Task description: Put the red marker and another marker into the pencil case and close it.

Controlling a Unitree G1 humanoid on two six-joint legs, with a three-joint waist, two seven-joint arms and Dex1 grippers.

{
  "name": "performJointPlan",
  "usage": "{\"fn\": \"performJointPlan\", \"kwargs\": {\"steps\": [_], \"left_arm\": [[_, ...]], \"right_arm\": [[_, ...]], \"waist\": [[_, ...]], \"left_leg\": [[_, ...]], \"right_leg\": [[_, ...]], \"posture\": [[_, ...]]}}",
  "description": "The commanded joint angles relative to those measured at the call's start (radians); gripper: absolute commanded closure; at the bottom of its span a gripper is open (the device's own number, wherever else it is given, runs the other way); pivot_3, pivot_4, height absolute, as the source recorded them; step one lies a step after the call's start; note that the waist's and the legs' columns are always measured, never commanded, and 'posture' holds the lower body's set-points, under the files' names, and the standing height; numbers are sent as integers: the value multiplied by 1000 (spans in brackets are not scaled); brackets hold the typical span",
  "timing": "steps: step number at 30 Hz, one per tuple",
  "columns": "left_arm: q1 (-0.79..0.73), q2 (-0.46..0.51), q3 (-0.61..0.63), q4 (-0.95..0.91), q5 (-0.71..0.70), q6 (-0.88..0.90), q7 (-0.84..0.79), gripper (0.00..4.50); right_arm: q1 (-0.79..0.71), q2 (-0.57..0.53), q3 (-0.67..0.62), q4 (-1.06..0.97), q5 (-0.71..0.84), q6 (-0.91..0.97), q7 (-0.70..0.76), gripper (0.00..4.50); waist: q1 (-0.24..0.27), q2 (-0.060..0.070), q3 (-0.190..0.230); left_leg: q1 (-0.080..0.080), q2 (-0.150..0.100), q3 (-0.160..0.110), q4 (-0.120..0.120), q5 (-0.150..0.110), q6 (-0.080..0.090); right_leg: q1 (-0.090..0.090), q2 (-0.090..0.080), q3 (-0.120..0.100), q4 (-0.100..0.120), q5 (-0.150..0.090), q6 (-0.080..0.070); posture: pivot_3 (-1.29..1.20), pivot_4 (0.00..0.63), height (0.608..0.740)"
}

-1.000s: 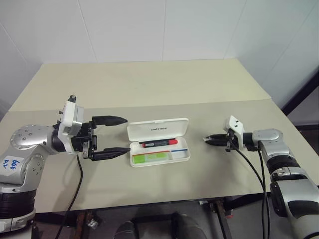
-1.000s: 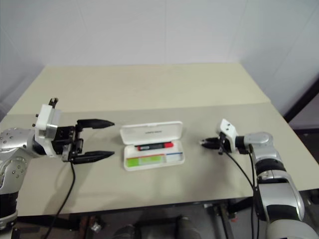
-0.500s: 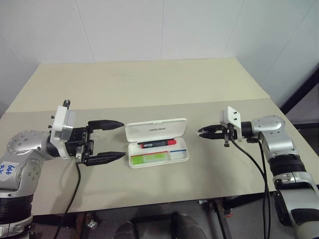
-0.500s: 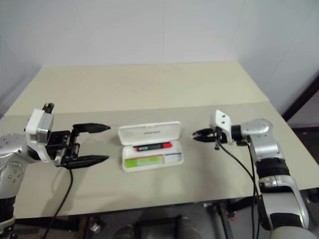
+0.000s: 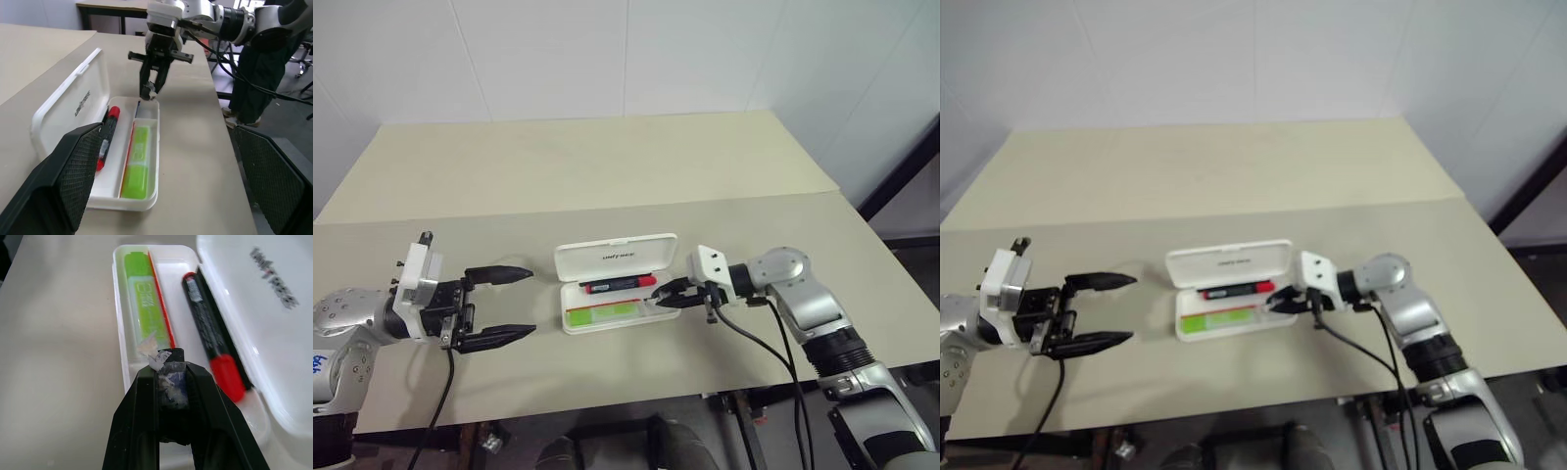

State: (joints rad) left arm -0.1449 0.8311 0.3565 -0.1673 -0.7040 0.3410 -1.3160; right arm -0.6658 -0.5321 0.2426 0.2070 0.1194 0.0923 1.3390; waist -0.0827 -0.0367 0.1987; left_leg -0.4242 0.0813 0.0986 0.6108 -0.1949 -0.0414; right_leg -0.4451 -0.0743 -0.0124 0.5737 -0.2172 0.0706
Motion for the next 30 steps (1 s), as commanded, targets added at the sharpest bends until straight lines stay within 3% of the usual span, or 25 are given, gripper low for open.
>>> {"fn": "performJointPlan", "kwargs": {"steps": [1, 4, 16, 30], "left_arm": [[9, 13, 38, -7, -5, -19, 8, 0], [12, 11, 40, -11, -7, -20, 14, 0], [-11, -4, 19, -12, -7, -20, 47, 0], [-163, -29, -86, 119, 136, -75, 154, 0]], "right_arm": [[-31, 12, 7, 29, -17, -46, -25, 4107], [-51, 9, 19, 64, -30, -62, -20, 4107], [-29, -79, -9, -25, 20, 7, 44, 24], [111, -104, -193, -151, 343, 87, 125, 24]], "waist": [[1, 0, 0], [0, 0, 0], [0, 0, 0], [12, 0, 0]], "left_leg": [[0, 0, 0, 0, 0, 0], [0, 0, 1, 0, -1, 0], [0, 1, 1, 0, -1, -1], [0, 1, 1, 1, -1, -1]], "right_leg": [[0, 0, 0, 0, 0, 0], [0, 0, 0, 0, 0, 0], [0, 1, 0, 0, -1, 0], [0, 1, 0, -1, 0, 0]], "posture": [[0, 150, 740], [0, 150, 740], [0, 150, 740], [0, 150, 740]]}}
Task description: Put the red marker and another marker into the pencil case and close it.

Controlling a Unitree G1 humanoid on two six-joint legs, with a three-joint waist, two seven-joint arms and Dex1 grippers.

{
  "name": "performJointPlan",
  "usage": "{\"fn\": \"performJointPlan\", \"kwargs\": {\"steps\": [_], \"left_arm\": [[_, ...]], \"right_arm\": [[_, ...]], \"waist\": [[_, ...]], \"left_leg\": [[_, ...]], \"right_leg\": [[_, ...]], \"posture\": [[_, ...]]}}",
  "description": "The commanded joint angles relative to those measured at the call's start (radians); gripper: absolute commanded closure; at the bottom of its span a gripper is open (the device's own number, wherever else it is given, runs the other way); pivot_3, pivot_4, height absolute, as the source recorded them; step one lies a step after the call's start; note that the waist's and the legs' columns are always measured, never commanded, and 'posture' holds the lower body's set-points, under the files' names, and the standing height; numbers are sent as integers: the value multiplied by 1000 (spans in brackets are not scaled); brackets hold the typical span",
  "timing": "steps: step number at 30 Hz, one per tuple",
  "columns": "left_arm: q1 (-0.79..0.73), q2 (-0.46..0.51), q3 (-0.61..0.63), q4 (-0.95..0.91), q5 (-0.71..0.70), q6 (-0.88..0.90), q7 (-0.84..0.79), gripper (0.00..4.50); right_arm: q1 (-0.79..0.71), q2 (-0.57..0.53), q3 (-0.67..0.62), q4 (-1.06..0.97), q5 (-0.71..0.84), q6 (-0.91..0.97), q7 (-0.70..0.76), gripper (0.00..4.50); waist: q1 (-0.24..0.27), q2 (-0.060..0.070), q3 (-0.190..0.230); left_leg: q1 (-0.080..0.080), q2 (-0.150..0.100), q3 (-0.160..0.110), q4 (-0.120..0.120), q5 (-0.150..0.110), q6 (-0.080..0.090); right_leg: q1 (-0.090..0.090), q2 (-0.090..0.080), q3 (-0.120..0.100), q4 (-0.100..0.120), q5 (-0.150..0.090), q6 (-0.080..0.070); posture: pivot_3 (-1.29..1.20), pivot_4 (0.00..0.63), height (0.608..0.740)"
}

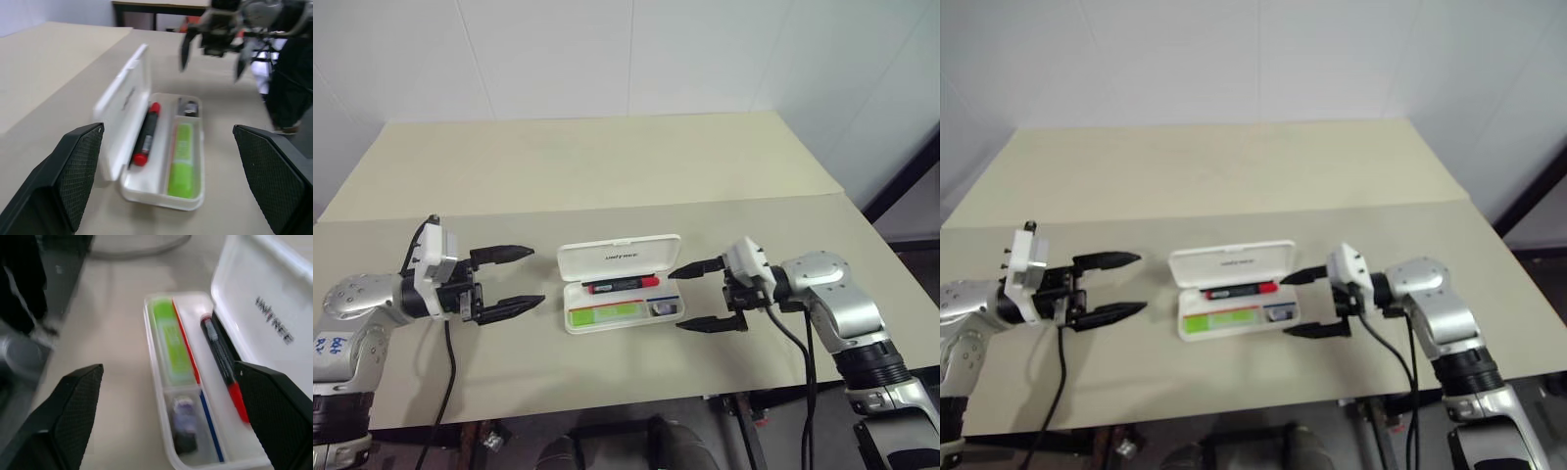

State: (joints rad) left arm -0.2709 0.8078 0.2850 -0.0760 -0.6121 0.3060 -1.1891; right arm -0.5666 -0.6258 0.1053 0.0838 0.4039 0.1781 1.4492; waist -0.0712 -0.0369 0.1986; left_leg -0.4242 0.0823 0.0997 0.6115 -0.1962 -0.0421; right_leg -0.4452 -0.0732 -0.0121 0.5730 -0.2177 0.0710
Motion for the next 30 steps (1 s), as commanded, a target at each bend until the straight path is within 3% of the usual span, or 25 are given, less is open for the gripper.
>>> {"fn": "performJointPlan", "kwargs": {"steps": [1, 6, 9, 20, 25, 30], "left_arm": [[-55, -11, -24, 48, 61, -56, 35, 0], [-141, -27, -72, 136, 119, -85, 59, 0], [-196, -41, -94, 204, 136, -91, 61, 634], [-464, -81, -166, 556, 247, -257, -14, 4339], [-630, -108, -222, 835, 366, -370, 13, 4453], [-761, -199, -249, 1081, 423, -516, -38, 4453]], "right_arm": [[19, -13, -64, -21, 68, -4, 20, 24], [32, -14, -105, 35, 89, -27, 23, 24], [31, -22, -110, 106, 53, -73, 18, 0], [31, -28, -140, 148, 49, -119, -5, 0], [45, -42, -175, 145, 70, -106, -3, 0], [21, -60, -207, 237, 80, -136, 45, 0]], "waist": [[0, 0, 0], [2, 0, 0], [6, 0, 0], [23, 0, 0], [37, 0, 0], [47, 0, 0]], "left_leg": [[0, 0, 0, 0, 0, 0], [0, 0, 0, 0, 0, 0], [0, 0, 0, 0, 0, 0], [0, 0, 1, 2, 0, 0], [0, 0, 0, 2, 0, 0], [0, 0, 1, 4, 0, 0]], "right_leg": [[0, 0, 0, 0, 0, 0], [0, 1, 0, 0, 0, 0], [0, 1, 0, 0, 0, 0], [0, 1, 0, 2, 0, 0], [0, 2, 0, 4, 1, 2], [1, 1, 0, 3, 1, 2]], "posture": [[0, 150, 740], [0, 150, 740], [0, 150, 740], [0, 150, 740], [0, 150, 740], [0, 150, 740]]}}
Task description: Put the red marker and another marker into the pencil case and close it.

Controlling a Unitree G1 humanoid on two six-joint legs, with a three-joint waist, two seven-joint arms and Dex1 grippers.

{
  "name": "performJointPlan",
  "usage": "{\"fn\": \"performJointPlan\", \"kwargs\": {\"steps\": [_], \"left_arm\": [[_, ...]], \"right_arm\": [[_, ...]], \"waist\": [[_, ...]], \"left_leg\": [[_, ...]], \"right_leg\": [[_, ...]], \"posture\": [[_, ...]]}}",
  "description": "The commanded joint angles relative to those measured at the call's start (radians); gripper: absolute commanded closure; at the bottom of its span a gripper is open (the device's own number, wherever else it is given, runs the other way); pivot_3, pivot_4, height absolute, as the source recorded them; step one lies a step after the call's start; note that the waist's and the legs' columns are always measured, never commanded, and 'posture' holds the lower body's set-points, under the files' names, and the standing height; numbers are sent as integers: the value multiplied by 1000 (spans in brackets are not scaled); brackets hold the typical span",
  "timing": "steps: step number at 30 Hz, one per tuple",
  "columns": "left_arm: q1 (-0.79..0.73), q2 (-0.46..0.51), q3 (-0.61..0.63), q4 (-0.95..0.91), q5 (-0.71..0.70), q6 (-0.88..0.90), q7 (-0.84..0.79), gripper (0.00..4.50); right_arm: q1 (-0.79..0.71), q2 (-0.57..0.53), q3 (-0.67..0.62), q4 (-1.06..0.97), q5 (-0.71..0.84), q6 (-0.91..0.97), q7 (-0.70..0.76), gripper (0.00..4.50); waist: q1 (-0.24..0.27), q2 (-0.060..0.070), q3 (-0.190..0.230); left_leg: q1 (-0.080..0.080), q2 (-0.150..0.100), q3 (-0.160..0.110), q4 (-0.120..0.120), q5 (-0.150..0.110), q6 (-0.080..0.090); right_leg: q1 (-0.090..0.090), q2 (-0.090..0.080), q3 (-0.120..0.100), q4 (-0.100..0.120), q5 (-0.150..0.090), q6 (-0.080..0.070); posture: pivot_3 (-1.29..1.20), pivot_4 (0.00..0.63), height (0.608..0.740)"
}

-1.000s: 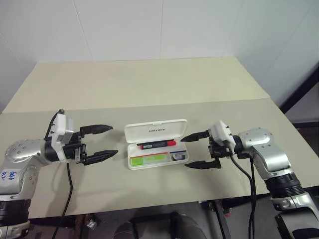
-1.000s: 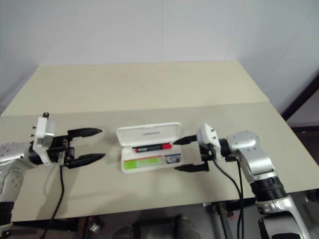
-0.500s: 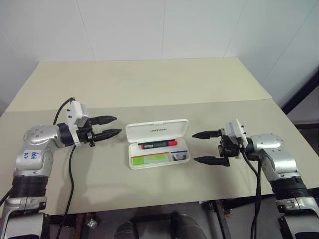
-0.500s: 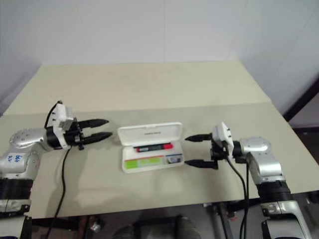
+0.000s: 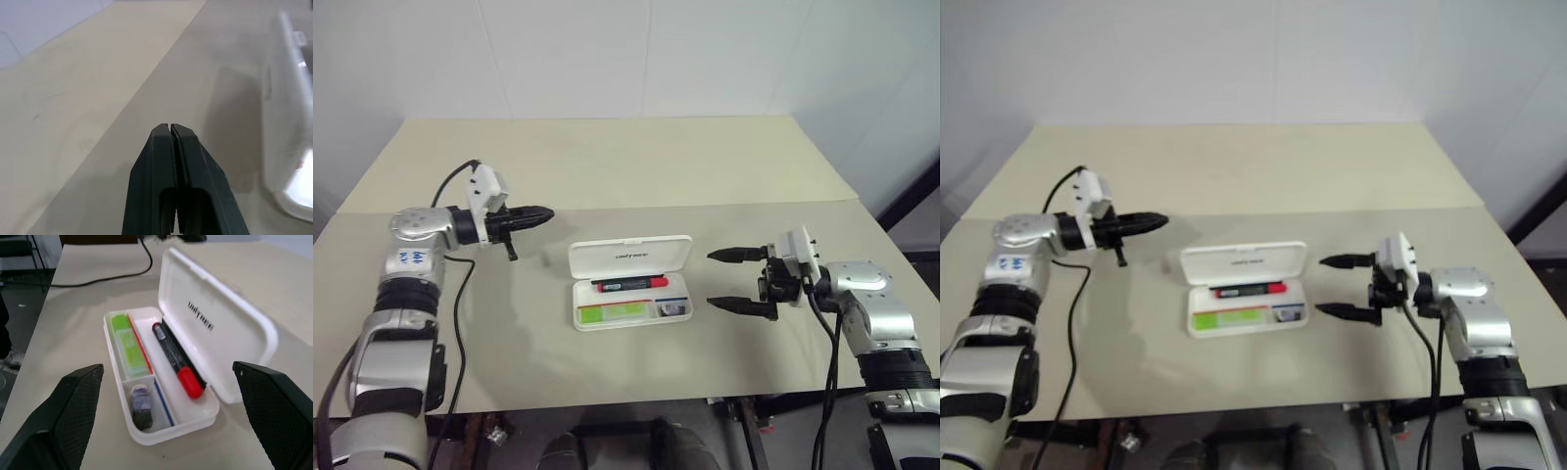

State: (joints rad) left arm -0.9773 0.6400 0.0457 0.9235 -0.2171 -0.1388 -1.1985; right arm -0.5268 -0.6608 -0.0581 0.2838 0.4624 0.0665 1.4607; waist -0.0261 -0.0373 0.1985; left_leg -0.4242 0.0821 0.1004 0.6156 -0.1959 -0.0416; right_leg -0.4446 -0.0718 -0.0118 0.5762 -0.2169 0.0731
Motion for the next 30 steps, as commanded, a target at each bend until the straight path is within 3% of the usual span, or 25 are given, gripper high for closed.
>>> {"fn": "performJointPlan", "kwargs": {"steps": [1, 9, 15, 25, 30], "left_arm": [[-72, -48, -15, 113, 37, -84, -39, 4453], [-152, -149, -30, 241, 83, -146, -138, 4453], [-153, -160, -35, 176, 60, -124, -338, 4453], [9, -36, -254, -264, -149, 76, -416, 4453], [55, -4, -318, -342, -152, 72, -416, 4453]], "right_arm": [[-24, -30, -47, 54, 16, -34, 37, 0], [-102, -68, -95, 214, 34, -82, 108, 0], [-146, -132, -93, 316, 56, -126, 154, 0], [-157, -150, -75, 341, 81, -141, 154, 0], [-150, -153, -49, 330, 107, -135, 154, 0]], "waist": [[3, 0, 0], [-2, -1, 1], [-3, -1, 1], [-4, -1, 1], [-2, -1, 1]], "left_leg": [[0, 0, 0, 0, 0, 0], [-1, 0, 0, 0, 1, 1], [1, 0, 0, 0, 1, 1], [2, 0, -1, 1, 1, 2], [2, 0, -2, 4, 1, 2]], "right_leg": [[0, 0, 0, 0, 0, 0], [0, 1, 0, 1, 3, 6], [-1, 1, 0, 6, 3, 10], [-1, 1, 1, 11, 1, 12], [-1, 1, 1, 11, -2, 5]], "posture": [[0, 150, 740], [0, 150, 740], [0, 150, 740], [0, 150, 740], [0, 150, 740]]}}
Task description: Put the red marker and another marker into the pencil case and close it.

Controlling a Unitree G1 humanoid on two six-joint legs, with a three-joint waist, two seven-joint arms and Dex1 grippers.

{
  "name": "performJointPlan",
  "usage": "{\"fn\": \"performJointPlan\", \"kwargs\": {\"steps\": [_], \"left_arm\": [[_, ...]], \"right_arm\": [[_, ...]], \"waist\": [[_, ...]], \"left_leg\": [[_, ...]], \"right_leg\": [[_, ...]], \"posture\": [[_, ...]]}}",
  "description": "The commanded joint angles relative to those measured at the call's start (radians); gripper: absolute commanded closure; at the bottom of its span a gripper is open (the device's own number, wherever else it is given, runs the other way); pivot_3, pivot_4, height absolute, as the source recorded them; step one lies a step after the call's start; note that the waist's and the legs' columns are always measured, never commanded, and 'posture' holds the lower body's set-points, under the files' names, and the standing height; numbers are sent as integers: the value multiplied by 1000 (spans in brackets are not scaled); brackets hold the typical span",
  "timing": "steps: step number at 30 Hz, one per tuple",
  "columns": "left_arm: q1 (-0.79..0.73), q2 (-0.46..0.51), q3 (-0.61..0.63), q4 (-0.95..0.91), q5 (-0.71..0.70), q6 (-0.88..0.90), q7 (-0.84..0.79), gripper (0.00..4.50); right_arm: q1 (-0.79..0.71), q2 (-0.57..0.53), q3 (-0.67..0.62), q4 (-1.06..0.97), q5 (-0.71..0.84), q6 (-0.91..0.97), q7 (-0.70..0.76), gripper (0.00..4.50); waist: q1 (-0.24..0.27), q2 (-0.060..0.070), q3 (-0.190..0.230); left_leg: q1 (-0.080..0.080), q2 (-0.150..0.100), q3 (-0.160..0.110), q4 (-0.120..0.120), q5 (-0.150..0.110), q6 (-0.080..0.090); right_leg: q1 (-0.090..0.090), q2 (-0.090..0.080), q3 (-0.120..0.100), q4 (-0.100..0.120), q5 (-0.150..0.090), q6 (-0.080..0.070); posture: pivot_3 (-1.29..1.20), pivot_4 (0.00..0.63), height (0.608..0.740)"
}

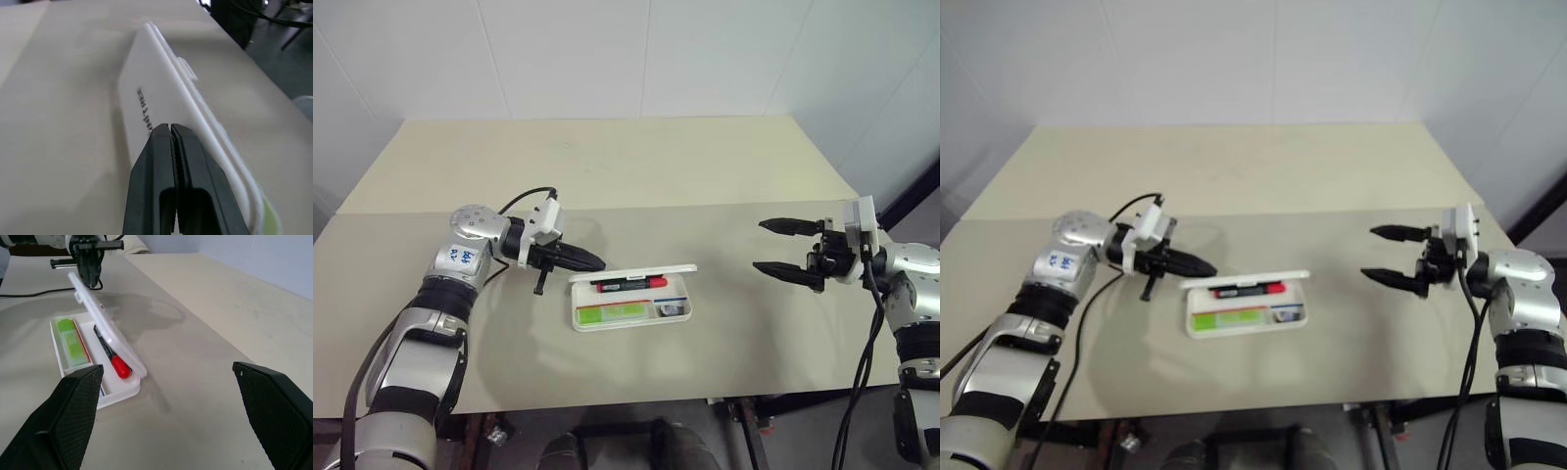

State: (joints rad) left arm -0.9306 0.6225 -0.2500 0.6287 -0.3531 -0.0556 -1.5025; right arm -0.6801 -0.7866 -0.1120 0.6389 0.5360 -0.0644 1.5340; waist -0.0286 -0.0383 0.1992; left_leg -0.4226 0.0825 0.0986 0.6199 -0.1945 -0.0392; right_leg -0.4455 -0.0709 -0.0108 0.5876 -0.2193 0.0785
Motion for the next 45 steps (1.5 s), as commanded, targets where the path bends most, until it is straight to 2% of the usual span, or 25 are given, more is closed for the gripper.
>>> {"fn": "performJointPlan", "kwargs": {"steps": [1, 9, 19, 32, 36, 39, 42, 45], "left_arm": [[12, 13, -28, -49, -7, -20, -112, 4453], [35, 0, -76, -9, 135, -147, -100, 4453], [38, -37, -110, 25, 191, -234, -103, 4453], [-28, -77, -153, 144, 289, -403, -77, 4453], [-50, -100, -110, 177, 259, -422, -49, 4453], [-51, -116, -45, 167, 198, -355, -26, 4453], [-21, -116, 22, 106, 128, -287, -20, 4453], [43, -100, 110, -32, 19, -148, -6, 4453]], "right_arm": [[4, -29, 10, -27, 39, -3, 80, 0], [27, -60, 59, -57, 128, 28, 80, 0], [36, -132, 153, -111, 294, 21, 80, 0], [-33, -106, 204, -82, 289, -21, 80, 0], [-36, -101, 210, -78, 287, -28, 80, 0], [-27, -98, 209, -85, 293, -32, 80, 0], [-20, -96, 211, -89, 295, -35, 80, 0], [-17, -94, 211, -88, 292, -33, 80, 0]], "waist": [[0, 0, 0], [0, 0, 0], [-1, 0, 0], [1, 0, 0], [1, 0, 0], [1, 0, 0], [-2, 0, 0], [-3, 0, 0]], "left_leg": [[0, 0, 0, 1, 0, 0], [-1, 0, 0, 6, 0, 2], [-1, 0, 0, 7, -1, 3], [-1, 0, 0, 10, -1, 4], [-1, -1, 0, 10, -1, 5], [-1, -1, 0, 10, -1, 5], [-1, -1, 0, 9, -1, 5], [-1, 0, 1, 8, -1, 5]], "right_leg": [[0, 0, 0, 0, -1, -1], [1, -1, 1, 0, -2, -5], [2, -1, 2, 0, -2, -5], [3, -1, 2, 0, -1, -5], [3, -1, 3, 0, -1, -5], [3, -1, 3, 0, -1, -5], [3, -1, 2, 0, -1, -5], [2, -1, 2, 0, -1, -5]], "posture": [[0, 150, 740], [0, 150, 740], [0, 150, 740], [0, 150, 740], [0, 150, 740], [0, 150, 740], [0, 150, 740], [0, 150, 740]]}}
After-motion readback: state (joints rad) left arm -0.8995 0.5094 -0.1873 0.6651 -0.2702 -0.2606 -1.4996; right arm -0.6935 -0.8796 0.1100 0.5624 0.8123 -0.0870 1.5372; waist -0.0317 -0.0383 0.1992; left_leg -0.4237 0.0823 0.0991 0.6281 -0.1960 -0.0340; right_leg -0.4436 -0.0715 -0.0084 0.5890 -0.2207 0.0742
